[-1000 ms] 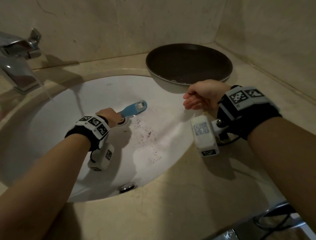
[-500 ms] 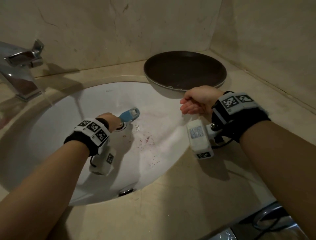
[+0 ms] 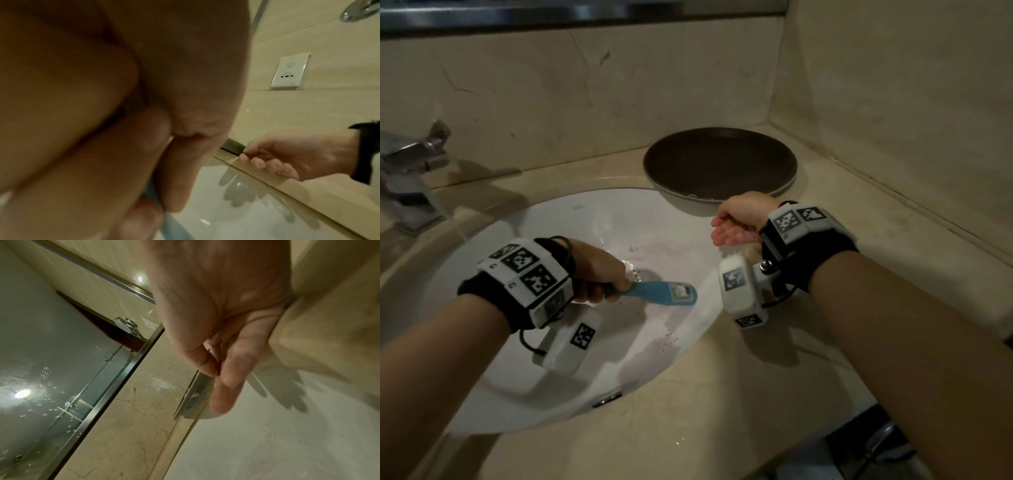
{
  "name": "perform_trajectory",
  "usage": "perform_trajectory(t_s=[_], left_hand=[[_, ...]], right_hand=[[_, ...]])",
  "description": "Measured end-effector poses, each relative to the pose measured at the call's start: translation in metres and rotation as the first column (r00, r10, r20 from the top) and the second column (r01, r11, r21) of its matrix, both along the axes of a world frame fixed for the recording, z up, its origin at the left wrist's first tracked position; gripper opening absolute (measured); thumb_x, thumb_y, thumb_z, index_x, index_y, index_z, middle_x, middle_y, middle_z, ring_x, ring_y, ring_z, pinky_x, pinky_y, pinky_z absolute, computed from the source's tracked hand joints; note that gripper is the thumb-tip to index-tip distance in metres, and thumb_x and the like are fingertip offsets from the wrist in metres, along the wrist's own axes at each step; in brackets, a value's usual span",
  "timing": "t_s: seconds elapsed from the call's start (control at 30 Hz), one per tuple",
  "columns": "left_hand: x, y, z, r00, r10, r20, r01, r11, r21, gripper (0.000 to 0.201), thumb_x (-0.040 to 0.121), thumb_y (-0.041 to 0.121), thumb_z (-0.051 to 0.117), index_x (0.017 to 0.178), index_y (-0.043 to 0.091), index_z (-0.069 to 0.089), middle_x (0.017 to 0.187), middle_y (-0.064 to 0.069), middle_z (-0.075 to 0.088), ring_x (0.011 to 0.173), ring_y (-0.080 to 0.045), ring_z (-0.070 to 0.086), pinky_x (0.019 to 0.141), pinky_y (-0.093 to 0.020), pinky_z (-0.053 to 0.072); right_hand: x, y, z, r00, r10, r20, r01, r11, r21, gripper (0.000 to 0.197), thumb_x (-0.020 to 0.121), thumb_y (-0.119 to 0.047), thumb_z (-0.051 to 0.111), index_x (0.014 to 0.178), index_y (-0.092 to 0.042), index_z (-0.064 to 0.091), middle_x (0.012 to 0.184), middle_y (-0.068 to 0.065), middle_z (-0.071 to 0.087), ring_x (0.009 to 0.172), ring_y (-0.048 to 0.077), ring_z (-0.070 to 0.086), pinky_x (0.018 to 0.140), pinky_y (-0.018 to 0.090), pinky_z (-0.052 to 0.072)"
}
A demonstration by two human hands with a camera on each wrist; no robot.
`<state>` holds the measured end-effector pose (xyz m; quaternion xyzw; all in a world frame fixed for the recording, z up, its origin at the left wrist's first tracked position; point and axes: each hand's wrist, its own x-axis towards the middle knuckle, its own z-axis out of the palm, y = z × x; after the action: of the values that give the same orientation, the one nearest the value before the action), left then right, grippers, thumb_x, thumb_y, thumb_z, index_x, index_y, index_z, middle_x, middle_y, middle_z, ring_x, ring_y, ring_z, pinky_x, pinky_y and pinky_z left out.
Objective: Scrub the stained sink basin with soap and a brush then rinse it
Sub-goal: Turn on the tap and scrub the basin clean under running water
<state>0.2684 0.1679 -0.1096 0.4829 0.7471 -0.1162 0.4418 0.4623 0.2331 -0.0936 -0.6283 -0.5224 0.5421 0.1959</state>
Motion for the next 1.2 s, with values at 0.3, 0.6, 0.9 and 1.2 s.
perform_trajectory(t_s=[0.3, 0.6, 0.9, 1.2], left_hand=[[0.007, 0.0, -0.001, 0.997, -0.062, -0.044, 0.062, 0.998, 0.005, 0.038, 0.098, 0.015, 0.035, 0.061, 0.008, 0.039, 0.039, 0.002, 0.035, 0.02, -0.004, 0.024, 0.028, -0.008, 0.017], [0.005, -0.008, -0.012, 0.997, 0.077, 0.009, -0.078, 0.992, 0.098, 0.033, 0.099, 0.011, 0.031, 0.066, 0.009, 0.037, 0.041, -0.001, 0.038, 0.016, -0.004, 0.023, 0.027, -0.004, 0.017], [-0.003, -0.012, -0.009, 0.994, 0.109, 0.03, -0.109, 0.994, 0.014, 0.032, 0.099, 0.013, 0.035, 0.067, 0.006, 0.041, 0.029, 0.004, 0.041, 0.019, -0.004, 0.025, 0.027, -0.004, 0.019], [-0.001, -0.025, -0.006, 0.995, 0.101, -0.016, -0.1, 0.994, 0.051, 0.032, 0.099, 0.012, 0.033, 0.067, 0.009, 0.035, 0.026, 0.006, 0.035, 0.019, -0.002, 0.021, 0.026, -0.005, 0.016]], right_hand=[[0.002, 0.0, 0.002, 0.999, 0.038, 0.032, -0.038, 0.999, -0.004, 0.032, 0.098, -0.01, 0.036, 0.071, -0.003, 0.05, 0.032, 0.002, 0.057, 0.026, 0.007, 0.055, 0.033, 0.011, 0.043], [0.004, -0.004, 0.003, 0.999, 0.052, -0.006, -0.052, 0.999, 0.004, 0.032, 0.1, -0.01, 0.033, 0.073, -0.002, 0.049, 0.03, 0.003, 0.055, 0.025, 0.007, 0.054, 0.032, 0.012, 0.043], [0.0, -0.005, -0.001, 0.997, 0.06, 0.046, -0.061, 0.998, 0.022, 0.033, 0.099, -0.011, 0.034, 0.071, -0.004, 0.05, 0.03, 0.002, 0.055, 0.023, 0.005, 0.052, 0.028, 0.011, 0.041], [0.0, 0.0, -0.003, 0.996, 0.066, 0.064, -0.066, 0.998, 0.006, 0.032, 0.1, -0.013, 0.034, 0.073, -0.006, 0.05, 0.032, 0.001, 0.056, 0.025, 0.004, 0.053, 0.028, 0.011, 0.042]])
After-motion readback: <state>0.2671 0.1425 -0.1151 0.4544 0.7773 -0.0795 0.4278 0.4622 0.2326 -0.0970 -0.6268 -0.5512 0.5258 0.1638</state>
